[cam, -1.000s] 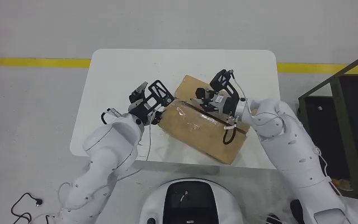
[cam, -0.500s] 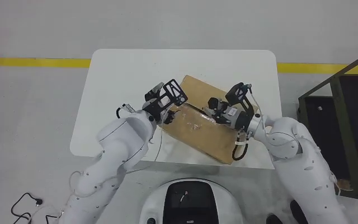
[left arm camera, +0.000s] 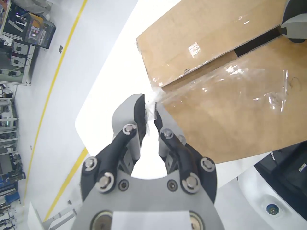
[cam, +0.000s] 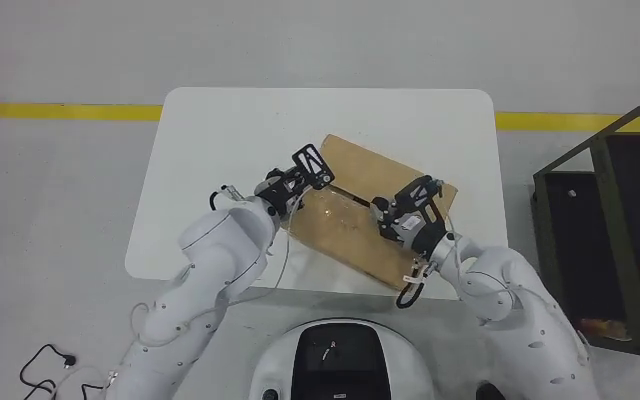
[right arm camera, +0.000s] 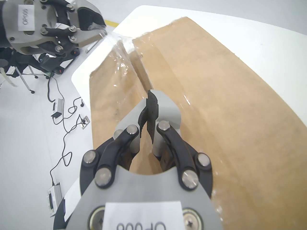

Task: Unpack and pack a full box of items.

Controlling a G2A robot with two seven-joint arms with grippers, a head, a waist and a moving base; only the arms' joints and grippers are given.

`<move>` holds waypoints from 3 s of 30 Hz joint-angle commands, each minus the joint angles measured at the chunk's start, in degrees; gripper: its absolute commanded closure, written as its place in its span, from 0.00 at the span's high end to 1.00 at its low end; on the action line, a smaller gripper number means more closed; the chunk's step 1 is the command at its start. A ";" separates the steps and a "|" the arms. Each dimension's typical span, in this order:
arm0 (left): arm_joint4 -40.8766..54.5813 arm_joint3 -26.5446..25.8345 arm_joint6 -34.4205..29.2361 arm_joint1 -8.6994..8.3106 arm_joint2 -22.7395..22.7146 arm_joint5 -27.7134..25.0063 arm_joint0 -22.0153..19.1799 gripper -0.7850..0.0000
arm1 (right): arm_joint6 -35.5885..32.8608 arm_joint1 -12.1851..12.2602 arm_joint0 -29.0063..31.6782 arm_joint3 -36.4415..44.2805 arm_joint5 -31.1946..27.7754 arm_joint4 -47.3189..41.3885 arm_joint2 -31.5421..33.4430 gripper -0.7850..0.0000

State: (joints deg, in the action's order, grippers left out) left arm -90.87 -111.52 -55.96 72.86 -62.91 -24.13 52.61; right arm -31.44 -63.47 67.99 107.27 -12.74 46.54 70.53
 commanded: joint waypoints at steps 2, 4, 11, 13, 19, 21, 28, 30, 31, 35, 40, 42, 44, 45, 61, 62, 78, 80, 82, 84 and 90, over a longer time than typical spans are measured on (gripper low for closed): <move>0.00 -0.14 0.17 0.01 -0.19 -0.27 -0.09 0.00 | 0.91 -0.08 0.39 -0.42 0.43 0.45 -0.24 0.00; 0.08 -0.12 0.28 0.01 -0.40 -0.31 -0.14 0.00 | 1.00 -0.13 0.32 -0.64 0.44 0.55 -0.33 0.00; 1.93 -0.03 0.65 0.18 -1.41 1.36 -0.28 0.00 | 1.21 -0.20 0.02 -1.19 0.18 0.57 -0.03 0.00; 4.16 0.11 0.48 0.33 -1.92 2.44 -0.50 0.00 | 0.91 -0.17 0.00 -1.20 -0.31 0.74 0.05 0.00; 9.00 0.53 -0.72 0.70 -2.89 4.53 -2.24 0.69 | 0.42 -0.20 0.17 -1.35 -0.47 0.55 0.17 0.00; 10.26 0.65 -1.30 0.81 -3.16 5.36 -2.96 1.00 | 0.26 -0.21 0.13 -1.39 -0.75 0.31 0.22 0.00; 11.74 0.02 -2.39 1.05 -2.66 6.11 -4.66 1.00 | 0.90 -0.17 0.23 0.03 -1.69 -2.99 1.97 0.26; 11.75 -0.06 -2.51 1.08 -2.57 6.31 -4.80 1.00 | -0.37 0.02 0.25 0.60 -3.47 -4.50 3.00 0.26; 11.73 -0.06 -2.46 1.09 -2.52 6.43 -4.80 1.00 | -0.99 0.13 0.19 0.99 -4.53 -5.23 3.62 0.25; 11.48 0.19 -2.32 1.12 -2.26 6.76 -4.68 1.00 | -4.78 0.65 -0.08 1.67 -9.96 -8.35 5.35 0.33; 11.47 0.08 -2.26 1.16 -2.12 6.99 -4.82 1.00 | -8.97 1.00 -1.27 1.25 -13.43 -13.33 5.88 0.47; 11.42 0.02 -2.24 1.16 -2.11 7.01 -4.85 1.00 | -9.92 1.05 -2.26 0.77 -13.55 -12.21 5.30 0.49; 11.40 -0.12 -2.29 1.15 -2.20 6.98 -4.81 1.00 | -9.67 0.93 -3.40 -0.40 -12.95 -11.37 4.27 0.52; 11.39 -0.28 -2.30 1.13 -2.33 6.98 -4.78 1.00 | -9.45 0.84 -4.08 -0.96 -12.54 -10.93 3.64 0.53; 10.92 -2.57 -3.13 0.64 -4.66 6.37 -2.79 1.00 | -6.41 -1.89 -18.46 -15.15 -10.58 -12.94 -8.15 0.44; 10.92 -2.71 -3.27 0.60 -4.82 6.37 -2.62 1.00 | -6.49 -2.07 -19.14 -15.82 -10.87 -13.36 -8.82 0.42; 10.59 -8.16 -7.15 -0.50 -7.87 3.59 4.43 1.00 | -9.38 -2.31 -21.60 -16.97 -10.14 -22.61 -7.13 0.00; 10.50 -8.79 -7.22 -0.64 -8.00 3.36 5.69 1.00 | -11.02 -2.25 -21.68 -16.78 -9.71 -26.45 -6.36 0.00; 10.29 -9.48 -7.32 -0.75 -8.08 3.16 6.67 1.00 | -14.21 -2.10 -21.96 -16.61 -9.31 -29.84 -5.80 0.00; 10.24 -9.97 -7.26 -0.85 -8.12 2.97 7.39 1.00 | -19.31 -1.91 -22.20 -16.77 -9.10 -35.41 -5.35 0.00; 10.18 -10.13 -6.89 -1.01 -8.18 2.86 7.86 1.00 | -28.67 -1.13 -22.00 -17.23 -7.36 -46.10 -2.80 0.00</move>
State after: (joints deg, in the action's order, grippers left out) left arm -80.73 -121.71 -62.93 71.87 -71.16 -21.25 60.51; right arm -58.80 -64.73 45.85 90.15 -20.41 2.13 67.30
